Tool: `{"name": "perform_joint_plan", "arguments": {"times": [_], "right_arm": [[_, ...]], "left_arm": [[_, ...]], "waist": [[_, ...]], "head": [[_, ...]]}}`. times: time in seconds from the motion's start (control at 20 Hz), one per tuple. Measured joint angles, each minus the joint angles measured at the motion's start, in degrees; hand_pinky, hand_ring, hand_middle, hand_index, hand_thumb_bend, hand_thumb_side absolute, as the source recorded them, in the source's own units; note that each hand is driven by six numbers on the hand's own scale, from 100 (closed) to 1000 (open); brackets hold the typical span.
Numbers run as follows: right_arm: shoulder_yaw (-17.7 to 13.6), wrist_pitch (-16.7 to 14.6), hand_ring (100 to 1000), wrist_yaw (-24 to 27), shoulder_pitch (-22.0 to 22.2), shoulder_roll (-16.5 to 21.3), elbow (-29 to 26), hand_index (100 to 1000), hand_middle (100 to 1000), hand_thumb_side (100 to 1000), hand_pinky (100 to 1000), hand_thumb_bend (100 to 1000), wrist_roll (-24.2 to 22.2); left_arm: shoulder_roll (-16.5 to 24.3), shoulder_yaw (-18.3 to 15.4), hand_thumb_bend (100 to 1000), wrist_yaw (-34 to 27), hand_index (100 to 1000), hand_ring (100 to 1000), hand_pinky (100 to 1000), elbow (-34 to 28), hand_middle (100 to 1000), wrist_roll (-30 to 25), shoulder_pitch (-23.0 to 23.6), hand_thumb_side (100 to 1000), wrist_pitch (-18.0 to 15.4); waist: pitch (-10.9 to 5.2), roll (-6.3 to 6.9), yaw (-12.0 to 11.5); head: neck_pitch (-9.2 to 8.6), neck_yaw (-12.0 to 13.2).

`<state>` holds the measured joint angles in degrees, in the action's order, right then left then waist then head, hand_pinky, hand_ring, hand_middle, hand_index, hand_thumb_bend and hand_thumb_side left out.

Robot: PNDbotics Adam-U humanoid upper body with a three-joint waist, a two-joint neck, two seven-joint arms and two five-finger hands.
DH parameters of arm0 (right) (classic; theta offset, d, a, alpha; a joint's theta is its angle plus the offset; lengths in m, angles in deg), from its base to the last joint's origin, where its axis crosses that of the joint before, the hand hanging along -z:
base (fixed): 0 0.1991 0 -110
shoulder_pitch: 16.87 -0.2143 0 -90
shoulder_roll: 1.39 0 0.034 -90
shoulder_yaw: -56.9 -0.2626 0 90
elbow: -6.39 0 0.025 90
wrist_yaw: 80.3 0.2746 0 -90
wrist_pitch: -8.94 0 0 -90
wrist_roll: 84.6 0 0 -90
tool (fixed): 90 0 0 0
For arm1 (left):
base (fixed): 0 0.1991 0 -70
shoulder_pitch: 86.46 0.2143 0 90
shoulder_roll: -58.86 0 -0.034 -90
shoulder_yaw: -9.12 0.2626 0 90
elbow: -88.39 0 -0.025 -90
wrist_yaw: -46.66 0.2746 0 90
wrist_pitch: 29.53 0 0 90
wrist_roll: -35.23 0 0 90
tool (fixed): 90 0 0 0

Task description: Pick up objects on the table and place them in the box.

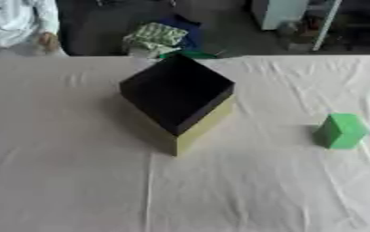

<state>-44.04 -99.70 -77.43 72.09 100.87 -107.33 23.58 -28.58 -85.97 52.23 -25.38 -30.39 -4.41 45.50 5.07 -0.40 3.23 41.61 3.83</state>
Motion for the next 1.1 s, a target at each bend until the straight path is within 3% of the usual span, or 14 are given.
{"name": "perform_joint_plan", "arguments": {"times": [0.5, 0.75, 1.1], "right_arm": [[-0.4, -0.1, 727, -1.0, 1.2, 1.4, 0.0, 879, 651, 1000, 740, 100, 0.2], [-1.8, 1.0, 745, -5.1, 5.0, 7.8, 0.0, 877, 681, 1000, 768, 100, 1.1], [-4.2, 6.7, 805, -13.5, 8.6, 17.3, 0.0, 883, 768, 1000, 836, 100, -0.3]], "left_arm": [[-0.4, 0.0, 303, 0.0, 777, 723, 643, 0.0, 641, 0.0, 0.0, 895, 0.0], [-0.4, 0.0, 302, 0.0, 777, 722, 642, 0.0, 640, 0.0, 0.2, 896, 0.0], [-0.4, -0.1, 300, 0.0, 776, 721, 641, 0.0, 637, 0.1, 0.4, 898, 0.2]], "waist": [[0.29, -0.02, 0.0], [0.5, -0.31, 0.3], [0.61, -0.57, 0.7]], "head": [[0.0, -0.4], [0.05, -0.3], [0.2, -0.2]]}}
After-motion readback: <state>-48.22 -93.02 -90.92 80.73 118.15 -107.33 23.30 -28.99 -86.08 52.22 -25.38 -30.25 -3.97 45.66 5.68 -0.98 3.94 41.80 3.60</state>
